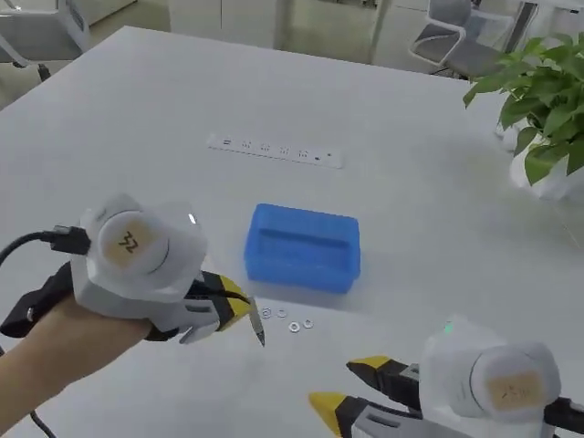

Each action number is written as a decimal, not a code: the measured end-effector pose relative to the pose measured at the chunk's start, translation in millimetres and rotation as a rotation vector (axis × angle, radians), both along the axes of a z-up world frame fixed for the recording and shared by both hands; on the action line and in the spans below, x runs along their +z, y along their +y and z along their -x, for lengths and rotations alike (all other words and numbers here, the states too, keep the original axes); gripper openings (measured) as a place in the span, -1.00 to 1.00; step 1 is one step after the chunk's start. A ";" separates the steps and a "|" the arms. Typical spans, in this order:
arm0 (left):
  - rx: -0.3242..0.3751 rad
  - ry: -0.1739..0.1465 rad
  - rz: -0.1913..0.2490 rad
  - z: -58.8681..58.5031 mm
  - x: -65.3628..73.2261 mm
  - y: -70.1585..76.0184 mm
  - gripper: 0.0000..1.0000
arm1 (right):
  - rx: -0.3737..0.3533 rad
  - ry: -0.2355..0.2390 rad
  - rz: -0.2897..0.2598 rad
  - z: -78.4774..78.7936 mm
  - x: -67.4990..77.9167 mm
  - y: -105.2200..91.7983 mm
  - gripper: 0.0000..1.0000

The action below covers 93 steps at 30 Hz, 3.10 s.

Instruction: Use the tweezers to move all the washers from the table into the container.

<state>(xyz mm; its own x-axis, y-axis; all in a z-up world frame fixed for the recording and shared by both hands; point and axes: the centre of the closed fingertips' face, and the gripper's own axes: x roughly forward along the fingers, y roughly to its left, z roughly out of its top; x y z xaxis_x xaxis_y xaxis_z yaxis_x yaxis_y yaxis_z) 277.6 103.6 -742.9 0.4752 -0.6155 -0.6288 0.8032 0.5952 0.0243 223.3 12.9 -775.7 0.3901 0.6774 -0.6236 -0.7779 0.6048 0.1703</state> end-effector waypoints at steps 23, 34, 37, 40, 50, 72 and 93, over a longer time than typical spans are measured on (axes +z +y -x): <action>-0.023 -0.040 -0.091 -33.9 -12.9 17.9 -1.00 | -0.021 0.064 -0.005 -8.3 -15.8 0.6 -0.37; -0.063 -0.052 -0.089 -33.3 -12.8 14.7 -1.00 | 0.252 -0.081 0.008 -52.3 6.7 69.5 -0.43; -0.080 -0.045 -0.081 -33.9 -12.9 11.5 -1.00 | 0.353 -0.103 0.027 -66.2 0.9 93.5 -0.51; -0.089 -0.038 -0.078 -35.7 -12.8 11.5 -1.00 | 0.388 -0.116 0.068 -80.1 -12.6 106.5 -0.51; -0.115 -0.032 -0.081 -34.0 -14.8 11.1 -1.00 | 0.511 -0.162 0.142 -97.6 -37.4 116.9 -0.71; 0.365 -0.108 0.098 -12.6 3.4 48.4 -0.16 | 0.611 -0.272 0.205 -95.1 -34.1 123.8 -0.94; 0.783 -0.197 0.062 40.7 -8.0 115.2 0.88 | 0.401 -0.253 -0.034 -121.9 54.1 109.8 -0.94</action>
<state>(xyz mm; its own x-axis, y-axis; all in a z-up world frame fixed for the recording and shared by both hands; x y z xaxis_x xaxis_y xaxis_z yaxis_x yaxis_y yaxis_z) 236.9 218.9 -750.8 0.8812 -0.0889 -0.4643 0.1368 0.9881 0.0705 345.2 122.7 -721.7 0.2304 0.8242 -0.5173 -0.9685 0.2456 -0.0402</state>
